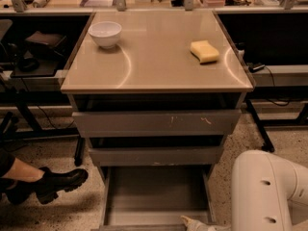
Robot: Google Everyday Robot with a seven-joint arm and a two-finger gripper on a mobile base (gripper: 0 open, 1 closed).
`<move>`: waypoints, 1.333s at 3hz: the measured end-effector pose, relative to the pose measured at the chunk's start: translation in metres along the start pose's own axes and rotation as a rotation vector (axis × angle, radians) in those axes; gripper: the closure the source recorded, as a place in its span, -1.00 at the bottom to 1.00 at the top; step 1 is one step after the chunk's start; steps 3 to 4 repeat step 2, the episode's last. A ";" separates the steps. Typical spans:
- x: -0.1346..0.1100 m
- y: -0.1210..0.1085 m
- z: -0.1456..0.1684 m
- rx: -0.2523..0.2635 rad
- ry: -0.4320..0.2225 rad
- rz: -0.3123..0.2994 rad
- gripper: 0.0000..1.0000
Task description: Open bottom drawer
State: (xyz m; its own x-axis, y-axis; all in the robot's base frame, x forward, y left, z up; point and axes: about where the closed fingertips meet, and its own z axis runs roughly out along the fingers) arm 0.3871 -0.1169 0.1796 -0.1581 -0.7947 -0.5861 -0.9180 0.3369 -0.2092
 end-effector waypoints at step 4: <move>0.000 0.000 0.000 0.000 0.000 0.000 -1.00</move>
Offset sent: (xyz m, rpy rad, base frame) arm 0.0000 0.0000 0.0000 0.0000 0.0000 0.0000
